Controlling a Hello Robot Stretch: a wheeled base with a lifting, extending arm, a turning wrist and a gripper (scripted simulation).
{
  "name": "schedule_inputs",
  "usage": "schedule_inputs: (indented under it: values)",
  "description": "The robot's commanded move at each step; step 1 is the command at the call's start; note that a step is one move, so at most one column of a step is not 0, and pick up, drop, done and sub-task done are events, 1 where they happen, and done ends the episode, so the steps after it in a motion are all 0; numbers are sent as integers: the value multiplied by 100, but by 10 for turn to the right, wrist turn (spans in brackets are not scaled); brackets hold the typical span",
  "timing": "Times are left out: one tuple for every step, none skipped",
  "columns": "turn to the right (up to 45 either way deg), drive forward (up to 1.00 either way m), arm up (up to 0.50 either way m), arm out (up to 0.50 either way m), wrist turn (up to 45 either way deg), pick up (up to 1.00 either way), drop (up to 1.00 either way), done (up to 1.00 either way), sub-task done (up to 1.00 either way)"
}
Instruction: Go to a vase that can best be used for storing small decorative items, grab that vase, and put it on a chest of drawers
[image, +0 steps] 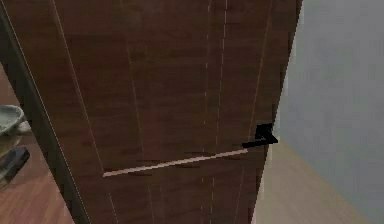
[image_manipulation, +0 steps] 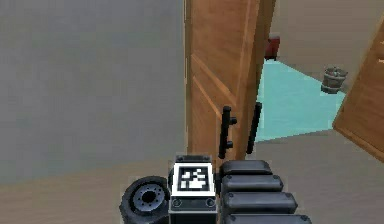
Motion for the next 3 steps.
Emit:
schedule_inputs:
  values:
    - [120,0,0,0,0,0,0,0,0]
    - [-60,0,0,0,0,0,0,0,0]
    - [0,5,0,0,0,0,0,0,0]
